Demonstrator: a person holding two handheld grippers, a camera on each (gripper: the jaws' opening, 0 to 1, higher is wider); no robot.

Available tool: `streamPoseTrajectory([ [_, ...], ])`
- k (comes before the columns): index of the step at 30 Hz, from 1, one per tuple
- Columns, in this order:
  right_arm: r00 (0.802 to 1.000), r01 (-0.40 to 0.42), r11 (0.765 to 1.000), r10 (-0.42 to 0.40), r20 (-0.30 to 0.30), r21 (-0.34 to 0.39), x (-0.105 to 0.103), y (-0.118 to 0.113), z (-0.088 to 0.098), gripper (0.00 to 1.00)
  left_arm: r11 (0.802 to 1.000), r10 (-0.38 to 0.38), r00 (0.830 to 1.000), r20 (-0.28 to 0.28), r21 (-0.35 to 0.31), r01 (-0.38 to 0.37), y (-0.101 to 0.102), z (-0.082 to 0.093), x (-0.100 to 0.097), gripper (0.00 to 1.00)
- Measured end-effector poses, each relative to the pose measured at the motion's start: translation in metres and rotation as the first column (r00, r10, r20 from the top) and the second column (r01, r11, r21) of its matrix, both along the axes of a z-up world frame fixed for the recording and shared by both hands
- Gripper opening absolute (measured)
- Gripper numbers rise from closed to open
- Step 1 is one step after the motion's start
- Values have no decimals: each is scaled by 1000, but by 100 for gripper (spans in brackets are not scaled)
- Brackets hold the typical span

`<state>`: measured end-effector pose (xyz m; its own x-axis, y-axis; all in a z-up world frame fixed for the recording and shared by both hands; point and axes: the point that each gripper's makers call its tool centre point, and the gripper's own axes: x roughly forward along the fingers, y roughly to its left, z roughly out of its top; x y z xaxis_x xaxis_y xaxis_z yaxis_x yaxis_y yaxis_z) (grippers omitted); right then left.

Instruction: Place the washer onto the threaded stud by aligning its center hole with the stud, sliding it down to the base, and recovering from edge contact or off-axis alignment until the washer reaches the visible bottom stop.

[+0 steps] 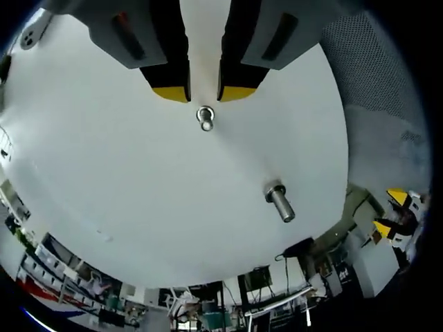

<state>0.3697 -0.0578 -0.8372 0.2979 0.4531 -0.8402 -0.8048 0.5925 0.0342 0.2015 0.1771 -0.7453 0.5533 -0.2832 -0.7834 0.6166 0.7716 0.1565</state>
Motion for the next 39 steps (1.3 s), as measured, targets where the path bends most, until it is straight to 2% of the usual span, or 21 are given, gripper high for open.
streamPoseTrajectory([
  [9, 994, 97, 985, -103, 30, 142, -17, -6, 30, 18, 999, 12, 999, 30, -38, -11, -1, 8, 3, 29],
  [11, 993, 99, 977, -110, 48, 191, -22, -2, 41, 18, 999, 13, 999, 33, -40, -12, -2, 8, 3, 29],
  [12, 992, 98, 965, -115, 59, 243, -24, 5, 50, 18, 999, 13, 999, 34, -41, -12, -2, 9, 3, 29],
  [19, 981, 131, 953, -165, 102, 274, -38, 7, 72, 18, 998, -20, 999, 44, -54, 22, -8, 11, 2, 29],
  [23, 973, 142, 942, -189, 132, 304, -48, 10, 93, 20, 996, -37, 998, 59, -78, 41, -13, 15, 1, 29],
  [24, 975, 136, 935, -186, 125, 327, -53, 15, 99, 21, 996, -28, 998, 56, -86, 33, -13, 14, 2, 30],
  [25, 977, 157, 915, -199, 78, 372, -62, 20, 105, 22, 996, -8, 999, 39, -92, 12, -10, 12, 2, 30],
  [26, 973, 174, 907, -218, 75, 384, -65, 20, 109, 22, 996, -10, 999, 42, -93, 14, -10, 13, 2, 31],
  [29, 962, 201, 902, -255, 96, 381, -76, 12, 121, 22, 994, -24, 998, 54, -105, 29, -14, 16, 1, 31],
  [31, 951, 237, 886, -295, 88, 398, -82, 9, 129, 23, 991, -55, 996, 68, -117, 62, -20, 20, -1, 30],
  [33, 954, 248, 880, -294, 53, 405, -94, 11, 135, 26, 989, -65, 995, 75, -124, 74, -22, 21, -3, 30],
  [35, 955, 239, 871, -291, 59, 430, -104, 14, 148, 27, 989, -67, 995, 79, -130, 77, -23, 22, -3, 31],
  [36, 955, 235, 871, -290, 65, 432, -109, 14, 152, 27, 988, -68, 994, 84, -133, 79, -23, 23, -2, 31],
  [39, 954, 210, 895, -275, 118, 393, -123, 13, 159, 27, 981, -69, 991, 119, -171, 89, -27, 33, 1, 31],
])
